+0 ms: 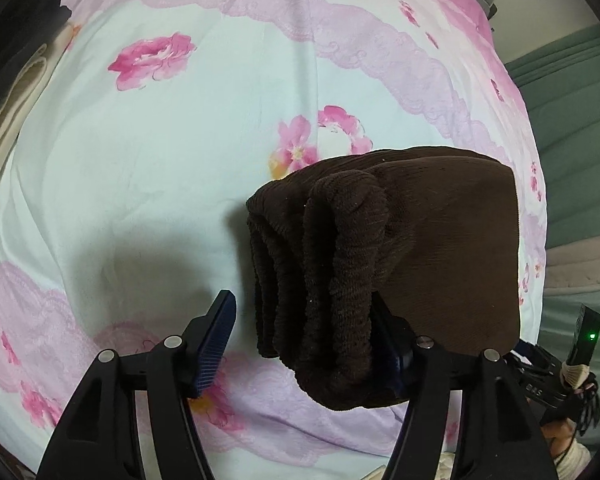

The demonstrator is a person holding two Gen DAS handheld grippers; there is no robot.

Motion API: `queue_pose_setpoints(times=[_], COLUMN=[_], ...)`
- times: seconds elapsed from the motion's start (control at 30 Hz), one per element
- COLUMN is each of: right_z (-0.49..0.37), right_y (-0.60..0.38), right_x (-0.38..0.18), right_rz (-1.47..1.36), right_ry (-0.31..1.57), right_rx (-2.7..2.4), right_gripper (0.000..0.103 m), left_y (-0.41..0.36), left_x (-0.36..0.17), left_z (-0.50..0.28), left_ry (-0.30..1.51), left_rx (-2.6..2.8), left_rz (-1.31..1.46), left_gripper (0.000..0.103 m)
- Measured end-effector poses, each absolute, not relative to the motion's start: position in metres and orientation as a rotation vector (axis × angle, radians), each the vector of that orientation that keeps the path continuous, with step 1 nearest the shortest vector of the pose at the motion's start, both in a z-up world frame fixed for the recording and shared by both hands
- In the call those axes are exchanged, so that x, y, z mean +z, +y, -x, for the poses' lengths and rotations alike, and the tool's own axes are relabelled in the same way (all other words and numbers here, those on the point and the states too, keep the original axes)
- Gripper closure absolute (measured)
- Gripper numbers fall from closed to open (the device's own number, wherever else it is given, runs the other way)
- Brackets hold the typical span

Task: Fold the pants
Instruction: 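Hold the bundle with the left gripper while the right gripper grasps its other edge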

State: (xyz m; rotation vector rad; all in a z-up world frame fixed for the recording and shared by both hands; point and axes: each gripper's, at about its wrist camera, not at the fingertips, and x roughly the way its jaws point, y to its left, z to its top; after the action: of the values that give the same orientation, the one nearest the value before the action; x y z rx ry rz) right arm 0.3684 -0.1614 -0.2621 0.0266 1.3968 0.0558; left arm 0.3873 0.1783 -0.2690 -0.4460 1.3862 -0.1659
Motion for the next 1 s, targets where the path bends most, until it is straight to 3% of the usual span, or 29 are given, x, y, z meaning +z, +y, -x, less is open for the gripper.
queue_pose_setpoints(times=[0.2,0.43,0.63,1.0], right_z=[-0.355,-0.375,-0.421,-0.427], right_y=[-0.155,-0.149,-0.144,-0.146], right_x=[-0.245,-0.193,-0.215,-0.252], right_rz=[0.011,-0.054,-0.127,-0.124], right_ry=[1.499,1.287,1.297,1.392], right_rx=[0.073,0.211,0.253,0.272], right_gripper=[0.028,0.028,0.028,0.028], left_y=[0.179,0.176,0.184,0.186], left_x=[-0.269,-0.27,-0.274,-0.304], left_z=[-0.387,-0.389,-0.393,-0.401], left_ry=[1.383,1.385,1.387,1.385], left_rx=[-0.182,-0.222,-0.279,-0.339], left_rz=[0.453,0.434,0.476,0.599], left_gripper=[0.038,0.038,0.038,0.037])
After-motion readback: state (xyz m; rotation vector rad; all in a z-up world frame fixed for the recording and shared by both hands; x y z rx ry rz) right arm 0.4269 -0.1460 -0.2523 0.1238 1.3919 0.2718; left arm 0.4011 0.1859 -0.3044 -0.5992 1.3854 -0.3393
